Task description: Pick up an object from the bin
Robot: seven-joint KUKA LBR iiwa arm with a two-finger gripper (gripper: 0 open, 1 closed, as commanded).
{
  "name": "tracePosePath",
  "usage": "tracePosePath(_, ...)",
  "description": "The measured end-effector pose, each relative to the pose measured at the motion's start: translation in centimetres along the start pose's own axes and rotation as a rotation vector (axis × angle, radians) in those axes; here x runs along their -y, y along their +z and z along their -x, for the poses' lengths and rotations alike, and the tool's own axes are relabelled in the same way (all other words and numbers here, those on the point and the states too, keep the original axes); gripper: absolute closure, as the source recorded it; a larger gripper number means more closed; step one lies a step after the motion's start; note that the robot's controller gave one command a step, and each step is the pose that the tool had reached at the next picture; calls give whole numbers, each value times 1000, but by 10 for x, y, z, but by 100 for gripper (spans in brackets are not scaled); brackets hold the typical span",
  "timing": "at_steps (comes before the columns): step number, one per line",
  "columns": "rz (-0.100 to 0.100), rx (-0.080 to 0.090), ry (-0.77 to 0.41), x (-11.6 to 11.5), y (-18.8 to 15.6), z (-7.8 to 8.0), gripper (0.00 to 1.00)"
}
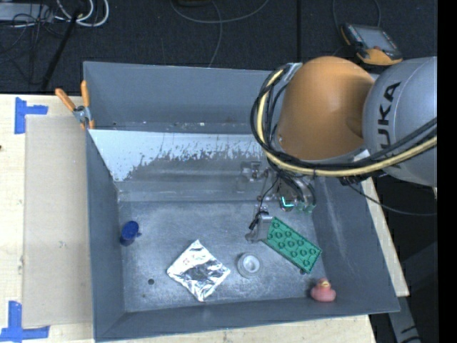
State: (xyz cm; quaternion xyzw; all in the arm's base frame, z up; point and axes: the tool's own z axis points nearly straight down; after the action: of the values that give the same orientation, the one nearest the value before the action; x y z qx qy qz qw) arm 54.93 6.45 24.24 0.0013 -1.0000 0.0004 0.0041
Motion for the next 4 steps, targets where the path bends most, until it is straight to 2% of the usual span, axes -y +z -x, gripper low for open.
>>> tracePosePath(1, -1, -1, -116, -40, 178, -29, 0)
tracePosePath(2, 0, 9, -690, -95, 173, -36, 0)
tracePosePath(3, -4, 10, -1419, -96, 173, 22, 0)
tracePosePath(4, -1, 5, -1578, -119, 173, -30, 0)
